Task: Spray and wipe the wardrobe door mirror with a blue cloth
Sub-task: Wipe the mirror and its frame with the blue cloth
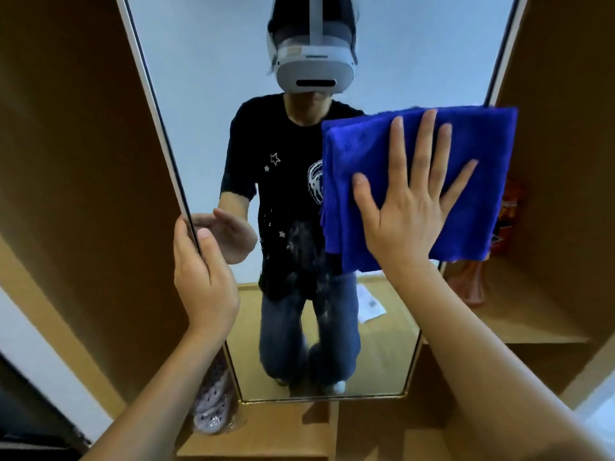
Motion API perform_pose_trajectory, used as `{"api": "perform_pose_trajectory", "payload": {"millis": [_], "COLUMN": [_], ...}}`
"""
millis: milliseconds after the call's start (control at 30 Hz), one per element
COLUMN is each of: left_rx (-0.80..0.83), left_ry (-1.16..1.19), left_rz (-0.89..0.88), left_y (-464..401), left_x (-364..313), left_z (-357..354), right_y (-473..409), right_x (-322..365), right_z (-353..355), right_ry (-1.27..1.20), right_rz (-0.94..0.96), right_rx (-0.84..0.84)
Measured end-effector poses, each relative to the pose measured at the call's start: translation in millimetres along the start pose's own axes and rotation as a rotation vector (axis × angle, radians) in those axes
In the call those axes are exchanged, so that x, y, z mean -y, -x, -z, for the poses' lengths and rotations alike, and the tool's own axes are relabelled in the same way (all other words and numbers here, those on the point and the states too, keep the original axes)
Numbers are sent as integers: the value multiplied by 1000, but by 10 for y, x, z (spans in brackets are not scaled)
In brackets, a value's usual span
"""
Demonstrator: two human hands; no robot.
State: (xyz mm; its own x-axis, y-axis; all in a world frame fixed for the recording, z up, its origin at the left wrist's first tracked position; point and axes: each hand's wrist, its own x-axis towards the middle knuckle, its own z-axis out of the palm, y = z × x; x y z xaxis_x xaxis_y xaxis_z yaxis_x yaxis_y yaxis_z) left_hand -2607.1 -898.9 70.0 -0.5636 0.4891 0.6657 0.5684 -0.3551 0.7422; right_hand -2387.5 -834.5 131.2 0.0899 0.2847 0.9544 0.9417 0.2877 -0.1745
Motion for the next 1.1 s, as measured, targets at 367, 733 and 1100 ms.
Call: {"api": "perform_pose_trajectory", "payload": {"millis": [367, 733, 1100], "left_rx": [-58, -130, -112], "left_ry": [52, 34, 24], "left_rz": [-141, -269, -265], "left_y": [211, 212, 260], "left_x": [391, 498, 397], "left_z": [-73, -142, -84], "right_y": [754, 611, 1013], "right_x": [-75, -78, -96], "right_z": [-218, -248, -350], "right_ry": [3, -5, -18], "right_rz": [9, 66, 69], "right_rx": [-17, -111, -112]}}
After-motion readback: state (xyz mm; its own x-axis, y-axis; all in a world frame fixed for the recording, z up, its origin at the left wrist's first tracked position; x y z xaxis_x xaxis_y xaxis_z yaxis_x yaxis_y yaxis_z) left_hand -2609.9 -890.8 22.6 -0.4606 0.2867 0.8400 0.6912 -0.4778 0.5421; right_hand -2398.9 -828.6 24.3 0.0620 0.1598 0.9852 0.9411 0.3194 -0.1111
